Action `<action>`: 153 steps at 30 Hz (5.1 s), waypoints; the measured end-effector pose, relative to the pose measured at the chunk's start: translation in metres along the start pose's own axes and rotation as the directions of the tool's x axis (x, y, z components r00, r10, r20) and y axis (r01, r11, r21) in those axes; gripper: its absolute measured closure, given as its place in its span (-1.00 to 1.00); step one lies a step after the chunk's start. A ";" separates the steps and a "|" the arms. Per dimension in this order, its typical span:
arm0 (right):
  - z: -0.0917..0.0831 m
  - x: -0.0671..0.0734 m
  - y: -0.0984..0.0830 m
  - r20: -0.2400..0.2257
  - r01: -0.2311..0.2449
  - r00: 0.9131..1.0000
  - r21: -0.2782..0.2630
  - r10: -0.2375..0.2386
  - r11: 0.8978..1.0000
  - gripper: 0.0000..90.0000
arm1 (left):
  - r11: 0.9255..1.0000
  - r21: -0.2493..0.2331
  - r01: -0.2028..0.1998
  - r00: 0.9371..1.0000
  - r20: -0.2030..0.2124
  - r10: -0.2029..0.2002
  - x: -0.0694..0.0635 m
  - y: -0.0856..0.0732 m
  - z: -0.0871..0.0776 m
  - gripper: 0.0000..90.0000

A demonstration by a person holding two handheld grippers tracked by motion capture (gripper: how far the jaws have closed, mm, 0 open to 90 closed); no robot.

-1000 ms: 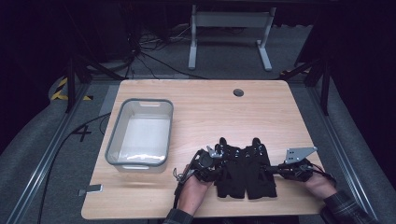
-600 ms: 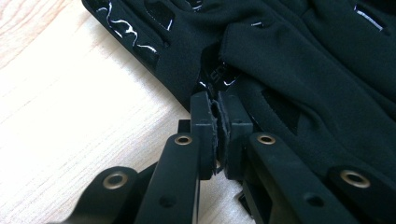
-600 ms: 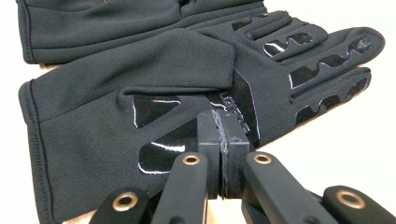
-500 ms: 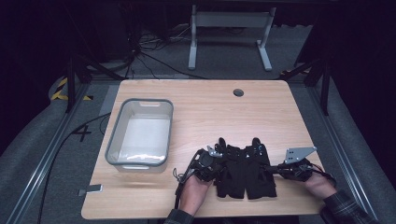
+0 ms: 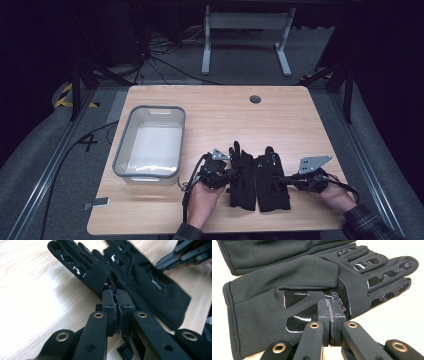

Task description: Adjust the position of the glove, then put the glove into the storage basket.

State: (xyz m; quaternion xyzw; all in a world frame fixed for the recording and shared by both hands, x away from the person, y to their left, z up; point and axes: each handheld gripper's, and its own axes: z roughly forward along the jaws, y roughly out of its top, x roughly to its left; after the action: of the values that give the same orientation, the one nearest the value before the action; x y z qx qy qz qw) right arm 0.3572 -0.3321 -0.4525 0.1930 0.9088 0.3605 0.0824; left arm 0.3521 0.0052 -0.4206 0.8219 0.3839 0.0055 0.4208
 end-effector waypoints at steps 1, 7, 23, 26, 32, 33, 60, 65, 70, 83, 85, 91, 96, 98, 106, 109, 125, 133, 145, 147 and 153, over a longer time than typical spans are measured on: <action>0.001 0.000 0.001 0.001 0.001 1.000 0.001 -0.001 1.000 1.00 | 1.000 -0.008 0.001 1.000 0.006 -0.001 0.000 0.001 -0.001 0.92; 0.005 -0.002 0.004 -0.013 -0.003 1.000 -0.009 0.003 1.000 1.00 | 1.000 0.015 0.011 1.000 -0.009 -0.011 0.000 0.003 -0.003 0.93; 0.006 -0.001 0.004 -0.007 -0.002 1.000 -0.015 0.001 1.000 1.00 | 1.000 0.021 0.013 1.000 0.000 -0.013 -0.002 0.003 -0.001 0.92; 0.007 -0.001 0.005 -0.008 -0.003 1.000 -0.017 0.003 1.000 1.00 | 1.000 0.007 -0.002 1.000 0.004 0.002 -0.005 0.008 0.000 0.92; 0.015 -0.002 0.014 -0.014 0.015 1.000 -0.013 -0.015 1.000 1.00 | 0.999 -0.018 -0.044 0.999 0.013 0.044 -0.010 0.024 0.003 0.92; 0.017 -0.002 0.016 -0.019 0.022 1.000 -0.014 -0.022 1.000 1.00 | 0.999 -0.020 -0.048 0.999 0.015 0.048 -0.011 0.027 0.004 0.92; 0.017 -0.009 0.029 -0.032 0.015 0.999 -0.063 -0.017 0.998 1.00 | 0.988 -0.057 -0.145 0.983 0.101 0.150 -0.034 0.050 0.046 0.68; 0.000 -0.017 0.025 0.011 -0.006 1.000 -0.095 0.007 0.995 1.00 | 0.984 -0.084 -0.157 0.982 0.096 0.165 -0.032 0.049 0.033 0.82; -0.005 -0.019 0.028 0.005 -0.017 1.000 -0.126 0.018 0.992 1.00 | 0.985 -0.040 -0.166 0.984 0.050 0.168 -0.022 0.039 0.029 0.99; 0.027 -0.016 0.047 -0.019 0.046 0.999 -0.058 -0.048 0.997 1.00 | 0.979 0.096 -0.178 0.984 0.009 0.178 -0.019 0.021 0.062 0.99; 0.030 -0.016 0.046 -0.023 0.039 0.999 -0.043 -0.040 0.998 1.00 | 0.979 0.105 -0.178 0.984 0.017 0.177 -0.019 0.020 0.067 0.99; 0.036 -0.017 0.041 -0.016 0.047 0.999 0.005 -0.047 0.999 1.00 | 0.973 0.129 -0.191 0.981 0.009 0.192 -0.020 0.020 0.077 0.99; 0.034 -0.014 0.040 -0.027 0.052 0.998 0.012 -0.052 0.999 1.00 | 0.974 0.129 -0.186 0.982 0.001 0.188 -0.015 0.024 0.079 0.99; 0.034 -0.012 0.040 -0.037 0.055 0.998 0.013 -0.054 0.998 1.00 | 0.974 0.126 -0.186 0.982 -0.002 0.188 -0.012 0.026 0.080 0.99; 0.035 -0.004 0.039 -0.074 0.050 0.996 -0.001 -0.050 0.999 1.00 | 0.971 0.139 -0.193 0.981 -0.006 0.196 -0.005 0.036 0.085 0.99; 0.035 -0.001 0.039 -0.079 0.063 0.995 -0.004 -0.063 0.998 1.00 | 0.971 0.140 -0.193 0.981 0.010 0.194 -0.002 0.039 0.087 0.99; 0.023 0.000 0.039 -0.073 0.042 0.996 -0.049 -0.046 0.998 0.94 | 0.974 0.116 -0.195 0.981 0.018 0.194 0.002 0.047 0.076 0.78; -0.002 -0.003 0.017 -0.022 -0.002 1.000 -0.059 0.001 0.998 0.43 | 0.957 0.131 -0.258 0.966 0.023 0.258 0.001 0.050 0.061 0.23; -0.030 -0.005 -0.032 0.078 -0.129 0.988 -0.045 0.132 0.991 -0.28 | 0.938 0.151 -0.311 0.950 0.080 0.302 -0.002 0.057 0.073 -0.53; -0.029 -0.005 -0.035 0.092 -0.129 0.987 -0.042 0.133 0.991 -0.37 | 0.935 0.154 -0.320 0.947 0.084 0.311 -0.003 0.057 0.078 -0.62; -0.027 -0.009 -0.038 0.131 -0.136 0.981 -0.038 0.140 0.990 -0.56 | 0.925 0.172 -0.339 0.940 0.115 0.322 -0.007 0.057 0.093 -0.69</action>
State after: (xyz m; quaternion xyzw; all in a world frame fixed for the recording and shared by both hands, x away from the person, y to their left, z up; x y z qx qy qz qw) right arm 0.3463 -0.3776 -0.4595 0.2780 0.8804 0.3648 0.1205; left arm 0.4140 -0.0830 -0.4385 0.9106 0.2205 0.0051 0.3496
